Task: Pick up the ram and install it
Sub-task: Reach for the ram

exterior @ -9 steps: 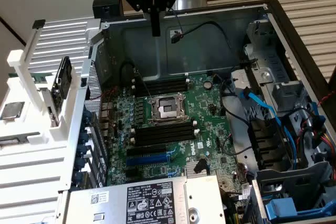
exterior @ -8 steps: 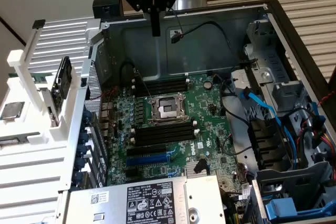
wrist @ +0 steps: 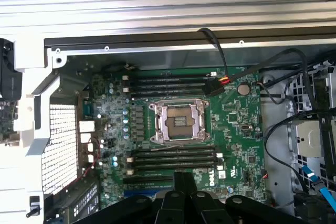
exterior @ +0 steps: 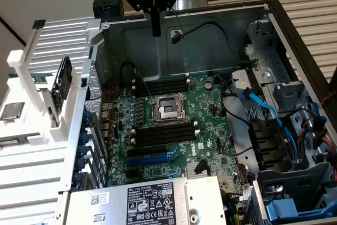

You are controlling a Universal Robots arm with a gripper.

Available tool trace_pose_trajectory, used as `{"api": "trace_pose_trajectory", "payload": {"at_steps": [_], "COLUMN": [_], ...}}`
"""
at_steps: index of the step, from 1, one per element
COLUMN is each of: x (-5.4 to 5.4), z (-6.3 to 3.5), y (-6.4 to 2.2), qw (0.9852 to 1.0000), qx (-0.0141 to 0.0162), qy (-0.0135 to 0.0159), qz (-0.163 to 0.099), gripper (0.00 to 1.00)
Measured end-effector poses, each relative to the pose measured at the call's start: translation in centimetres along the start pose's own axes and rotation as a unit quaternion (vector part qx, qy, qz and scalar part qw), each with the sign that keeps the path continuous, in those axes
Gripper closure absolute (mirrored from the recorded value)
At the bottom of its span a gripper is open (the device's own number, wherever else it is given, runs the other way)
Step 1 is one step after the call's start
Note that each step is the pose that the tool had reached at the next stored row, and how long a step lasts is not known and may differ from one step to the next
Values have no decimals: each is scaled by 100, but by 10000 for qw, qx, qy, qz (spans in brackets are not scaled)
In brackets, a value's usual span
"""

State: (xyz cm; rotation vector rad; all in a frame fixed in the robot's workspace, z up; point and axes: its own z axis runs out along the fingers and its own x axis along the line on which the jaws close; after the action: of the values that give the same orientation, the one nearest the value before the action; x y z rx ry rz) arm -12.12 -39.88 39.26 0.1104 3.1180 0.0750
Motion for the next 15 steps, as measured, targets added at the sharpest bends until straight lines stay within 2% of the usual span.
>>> {"api": "trace_pose_trajectory", "payload": {"at_steps": [3, 8, 10, 13, 15], "x": [1, 4, 8, 33, 75], "z": [-1, 2, 1, 1, 2], "y": [6, 59, 99, 160, 186], "qw": [10000, 10000, 10000, 9999, 9999], "qx": [3, 35, 54, 109, 133], "qy": [0, -2, -3, -7, -9], "qz": [1, -1, -1, -2, -3], "gripper": [89, 89, 89, 89, 89]}}
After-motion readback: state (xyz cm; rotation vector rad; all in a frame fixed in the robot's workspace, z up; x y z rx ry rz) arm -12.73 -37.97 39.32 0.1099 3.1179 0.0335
